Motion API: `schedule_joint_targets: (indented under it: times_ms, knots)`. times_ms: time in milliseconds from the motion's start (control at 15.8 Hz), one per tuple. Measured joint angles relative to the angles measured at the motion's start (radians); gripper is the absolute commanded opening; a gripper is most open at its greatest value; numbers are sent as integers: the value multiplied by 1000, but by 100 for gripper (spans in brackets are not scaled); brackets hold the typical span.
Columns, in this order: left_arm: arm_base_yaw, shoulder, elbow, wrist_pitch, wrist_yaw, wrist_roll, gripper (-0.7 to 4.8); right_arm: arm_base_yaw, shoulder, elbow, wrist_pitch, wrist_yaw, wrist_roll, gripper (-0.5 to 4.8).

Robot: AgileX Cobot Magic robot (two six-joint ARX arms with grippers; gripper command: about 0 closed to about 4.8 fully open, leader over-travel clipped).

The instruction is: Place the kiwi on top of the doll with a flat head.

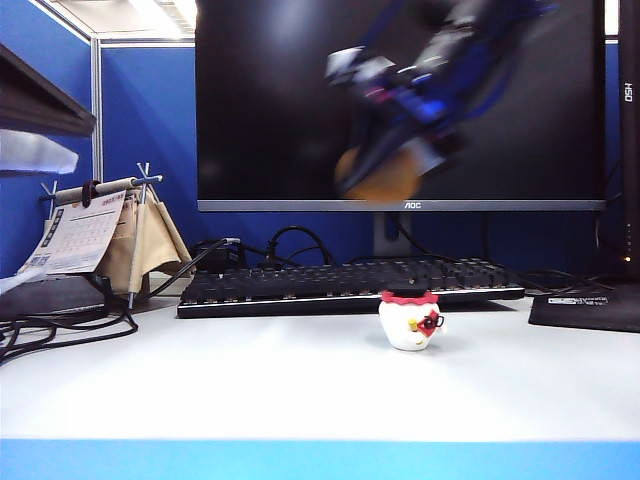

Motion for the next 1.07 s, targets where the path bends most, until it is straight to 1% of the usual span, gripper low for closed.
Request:
schedule_joint_targets:
  times_ms: [63, 190, 253, 569, 1075]
  knots:
    - [0, 0, 0, 0, 0, 0, 185, 60, 2, -35, 40, 85, -2, 264]
    - [0, 0, 0, 0, 0, 0, 185, 61, 2, -60, 93, 113, 3, 264]
    - [0, 0, 0, 0, 0, 0, 185, 41, 1, -91, 120, 129, 13, 264]
    - [0, 0, 0, -1, -1, 0, 185, -39, 2, -167, 119, 132, 27, 264]
    - [0, 0, 0, -9, -1, 0, 185, -35, 2, -175, 116, 108, 26, 264]
